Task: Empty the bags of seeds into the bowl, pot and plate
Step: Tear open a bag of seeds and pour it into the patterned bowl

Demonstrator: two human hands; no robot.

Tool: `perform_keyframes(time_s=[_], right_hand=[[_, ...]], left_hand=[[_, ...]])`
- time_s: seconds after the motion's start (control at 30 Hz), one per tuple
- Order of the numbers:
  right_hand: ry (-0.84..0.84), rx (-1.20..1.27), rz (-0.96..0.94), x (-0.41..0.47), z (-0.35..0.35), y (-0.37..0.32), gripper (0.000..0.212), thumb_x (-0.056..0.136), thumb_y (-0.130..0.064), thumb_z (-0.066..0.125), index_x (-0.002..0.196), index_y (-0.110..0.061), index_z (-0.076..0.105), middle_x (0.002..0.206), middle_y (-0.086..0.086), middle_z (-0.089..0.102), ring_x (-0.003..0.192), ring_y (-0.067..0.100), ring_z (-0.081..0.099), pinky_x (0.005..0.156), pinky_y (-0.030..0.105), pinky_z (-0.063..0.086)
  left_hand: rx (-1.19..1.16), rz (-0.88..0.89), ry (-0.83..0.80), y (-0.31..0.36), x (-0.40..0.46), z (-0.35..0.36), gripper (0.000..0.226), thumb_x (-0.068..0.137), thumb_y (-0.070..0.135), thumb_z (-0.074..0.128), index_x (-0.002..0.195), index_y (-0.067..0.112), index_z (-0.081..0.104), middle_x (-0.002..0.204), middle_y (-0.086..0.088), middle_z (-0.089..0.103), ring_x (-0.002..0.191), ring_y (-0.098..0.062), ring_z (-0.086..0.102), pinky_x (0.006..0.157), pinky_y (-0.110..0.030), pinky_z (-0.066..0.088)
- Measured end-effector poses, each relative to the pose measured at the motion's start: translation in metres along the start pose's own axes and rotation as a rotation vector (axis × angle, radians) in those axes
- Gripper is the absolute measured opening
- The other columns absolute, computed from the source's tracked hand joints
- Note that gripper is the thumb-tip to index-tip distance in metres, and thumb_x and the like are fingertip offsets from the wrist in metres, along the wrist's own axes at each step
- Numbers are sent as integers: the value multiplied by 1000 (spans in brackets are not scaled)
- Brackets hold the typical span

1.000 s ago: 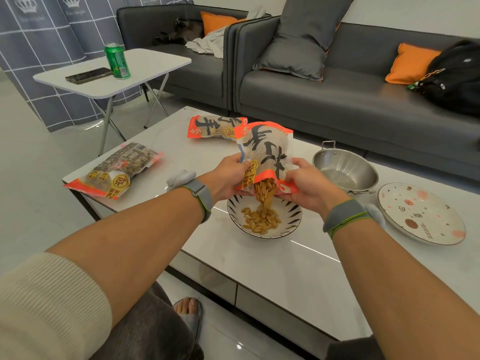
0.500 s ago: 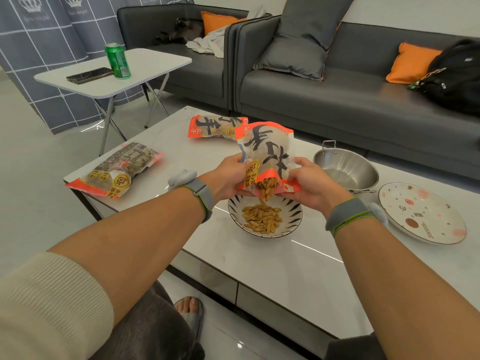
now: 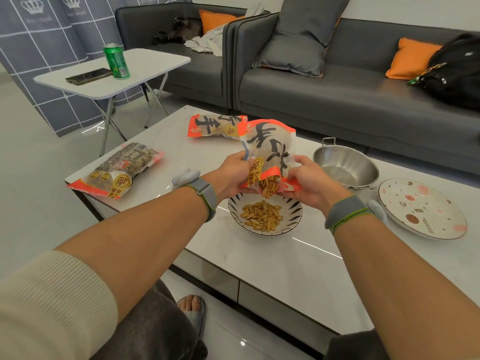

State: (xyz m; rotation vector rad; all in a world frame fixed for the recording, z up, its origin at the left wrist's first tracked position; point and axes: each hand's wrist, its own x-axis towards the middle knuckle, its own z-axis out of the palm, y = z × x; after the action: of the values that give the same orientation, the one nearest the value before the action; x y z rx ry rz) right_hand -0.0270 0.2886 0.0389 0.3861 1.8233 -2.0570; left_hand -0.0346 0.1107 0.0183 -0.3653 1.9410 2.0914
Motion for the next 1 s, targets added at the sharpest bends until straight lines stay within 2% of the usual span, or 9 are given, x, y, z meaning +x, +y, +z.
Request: perform_keyframes(time_s=[0.07, 0.17, 0.3, 0.43, 0.63, 0.83, 1.0], right_hand=[[-3, -6, -4, -1, 2, 0, 66, 100, 16, 35, 153, -23, 39, 128, 19, 63, 97, 37, 76, 66, 50, 67], [-2, 24, -8, -1, 0, -1, 64, 99, 17, 34, 150, -21, 42, 121, 17, 66, 92, 34, 77, 71, 52, 67], [2, -17, -5, 0, 1, 2, 66, 99, 15, 35, 154, -22, 39, 132, 21, 62, 88, 35, 78, 68, 52, 67], [0, 26, -5, 2, -2, 1, 64, 99, 16, 34, 152, -20, 41, 126, 19, 64, 90, 35, 77, 64, 49, 67], [-10, 39, -9, 4, 0, 0, 62, 99, 17, 34, 148, -20, 44, 124, 19, 67, 100, 39, 77, 82, 60, 65], [-5, 17, -11, 3, 1, 3, 66, 98, 16, 34, 151, -22, 41, 133, 21, 62, 99, 38, 76, 74, 54, 67], [3, 18, -4, 3, 3, 3, 66, 99, 14, 35, 154, -23, 39, 135, 21, 62, 99, 37, 76, 70, 51, 67]], left_hand=[[9, 14, 11, 1, -1, 2, 26, 117, 23, 40, 122, 22, 65, 109, -13, 76, 88, -37, 78, 68, -58, 67], [7, 15, 12, 2, -1, 3, 26, 117, 23, 39, 123, 23, 64, 109, -13, 75, 92, -40, 77, 64, -57, 67], [25, 10, 9, 1, -1, 1, 27, 117, 22, 39, 128, 21, 63, 112, -14, 75, 93, -39, 78, 69, -59, 67], [11, 7, 25, 0, -1, 0, 27, 117, 22, 40, 127, 22, 64, 123, -18, 75, 101, -41, 78, 68, -57, 67], [27, 33, 45, 2, 1, -3, 26, 116, 23, 41, 129, 22, 64, 123, -18, 75, 91, -37, 79, 63, -52, 67], [52, 40, 39, 0, 2, -3, 26, 116, 23, 41, 128, 22, 64, 122, -20, 75, 83, -35, 79, 62, -49, 66], [40, 34, 26, 0, 1, -3, 27, 116, 24, 43, 132, 21, 64, 120, -18, 77, 89, -38, 80, 67, -53, 67]])
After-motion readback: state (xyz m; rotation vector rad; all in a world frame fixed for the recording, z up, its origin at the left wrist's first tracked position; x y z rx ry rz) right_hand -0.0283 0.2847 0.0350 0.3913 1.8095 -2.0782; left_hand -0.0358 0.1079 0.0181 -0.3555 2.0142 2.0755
